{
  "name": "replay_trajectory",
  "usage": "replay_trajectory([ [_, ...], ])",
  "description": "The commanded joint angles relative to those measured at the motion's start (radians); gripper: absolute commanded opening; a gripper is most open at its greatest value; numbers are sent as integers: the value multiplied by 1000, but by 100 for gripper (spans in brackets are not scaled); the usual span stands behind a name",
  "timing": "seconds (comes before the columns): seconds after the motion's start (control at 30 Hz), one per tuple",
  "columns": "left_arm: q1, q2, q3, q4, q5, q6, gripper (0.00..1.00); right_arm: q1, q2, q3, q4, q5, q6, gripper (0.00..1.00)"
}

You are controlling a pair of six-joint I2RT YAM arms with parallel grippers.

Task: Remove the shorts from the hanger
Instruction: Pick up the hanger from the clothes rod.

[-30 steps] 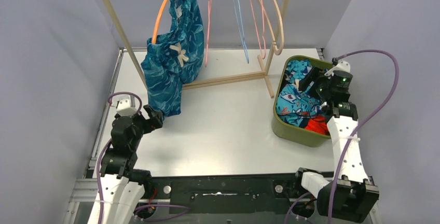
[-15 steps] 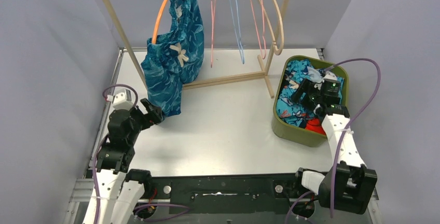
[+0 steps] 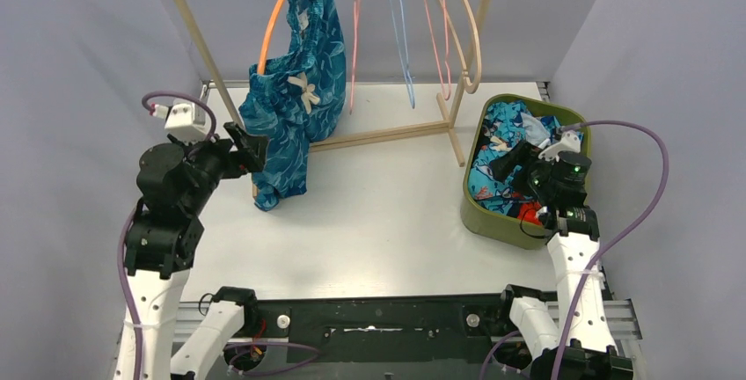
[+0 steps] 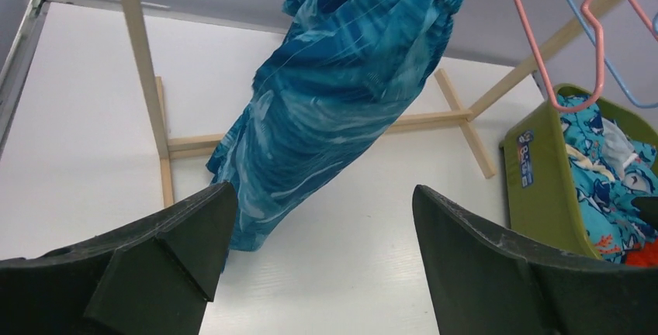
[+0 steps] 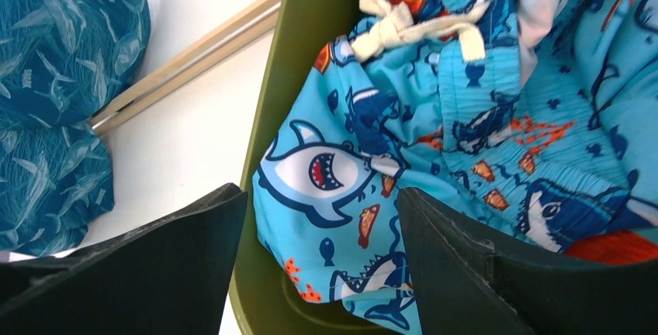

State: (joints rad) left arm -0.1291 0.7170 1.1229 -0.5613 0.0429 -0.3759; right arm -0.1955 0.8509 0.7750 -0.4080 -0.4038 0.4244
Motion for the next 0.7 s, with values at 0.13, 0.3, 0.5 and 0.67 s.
replay_trajectory([
  [0.13,0,228,314,-137,199,116,78,2,-18,-14,-7,-42,28,73],
  [0.3,0,329,423,-154,224,139,72,2,-13,-12,-13,-46,28,73],
  [0.5,1,444,550,-167,215,168,62,2,-3,-22,-29,-48,27,73],
  [0.67,2,506,625,-180,166,219,46,2,-7,-25,-40,-50,24,73],
])
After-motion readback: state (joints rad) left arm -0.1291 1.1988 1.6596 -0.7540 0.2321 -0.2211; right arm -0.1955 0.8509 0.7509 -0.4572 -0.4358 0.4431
